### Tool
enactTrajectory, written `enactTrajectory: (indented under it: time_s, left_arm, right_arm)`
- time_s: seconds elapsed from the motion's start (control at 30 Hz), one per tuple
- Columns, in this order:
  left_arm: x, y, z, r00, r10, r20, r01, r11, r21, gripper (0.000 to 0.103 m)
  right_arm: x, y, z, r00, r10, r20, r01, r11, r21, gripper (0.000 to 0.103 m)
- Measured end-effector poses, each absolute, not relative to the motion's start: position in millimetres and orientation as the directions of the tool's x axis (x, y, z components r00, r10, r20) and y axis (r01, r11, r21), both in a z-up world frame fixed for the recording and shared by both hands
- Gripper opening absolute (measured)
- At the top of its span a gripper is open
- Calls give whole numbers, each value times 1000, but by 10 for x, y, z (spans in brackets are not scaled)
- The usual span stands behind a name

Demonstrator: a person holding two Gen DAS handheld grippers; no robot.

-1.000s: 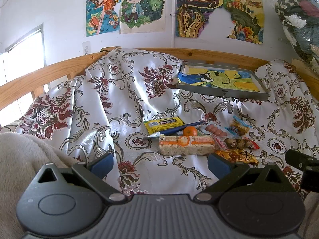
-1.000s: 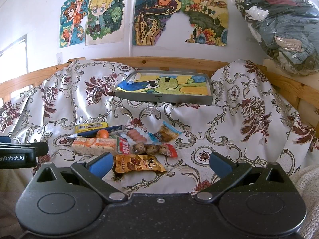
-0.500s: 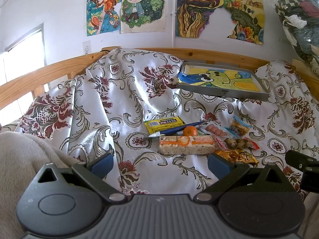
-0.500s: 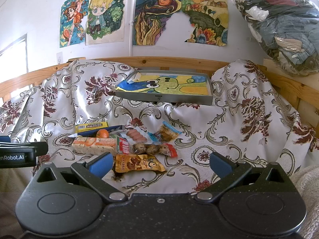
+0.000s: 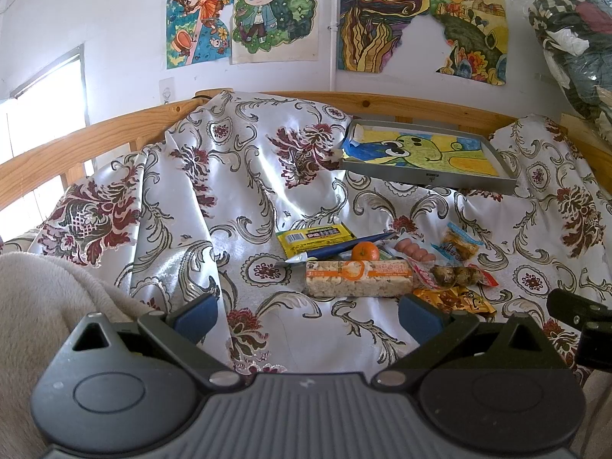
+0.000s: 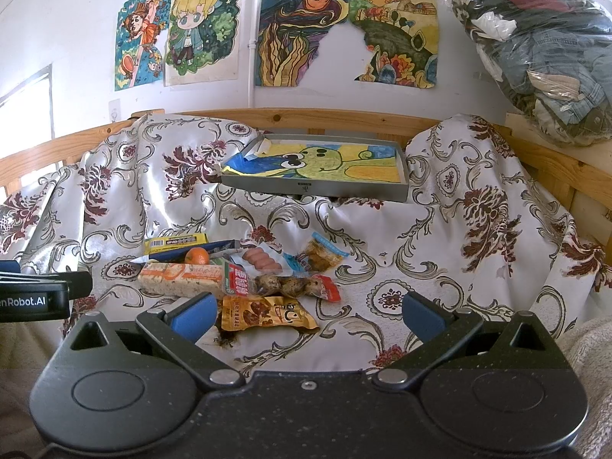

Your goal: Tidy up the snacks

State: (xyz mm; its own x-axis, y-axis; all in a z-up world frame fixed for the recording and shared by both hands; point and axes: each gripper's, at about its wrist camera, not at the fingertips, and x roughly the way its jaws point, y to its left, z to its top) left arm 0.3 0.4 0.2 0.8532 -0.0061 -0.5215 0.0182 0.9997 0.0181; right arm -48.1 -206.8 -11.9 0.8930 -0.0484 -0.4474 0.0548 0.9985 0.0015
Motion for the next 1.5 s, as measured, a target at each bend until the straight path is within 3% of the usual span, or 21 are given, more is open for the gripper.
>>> enactTrajectory:
  time_s: [0.5, 1.0, 1.5]
  left_arm:
    - [323, -34, 12, 794, -48, -606, 53, 999, -9, 103]
    - [1181, -9, 81, 728, -89, -679, 145, 989, 26, 103]
    - [1835, -186, -263, 560, -200, -804, 420, 905, 67, 103]
  right_arm:
    - [-211, -2125, -95, 838, -30, -545, 54, 998, 29, 102]
    - [408, -2213, -111, 780, 13, -626, -57, 997, -50, 102]
    - [1063, -2222, -450, 597, 209, -775, -263, 963, 57, 102]
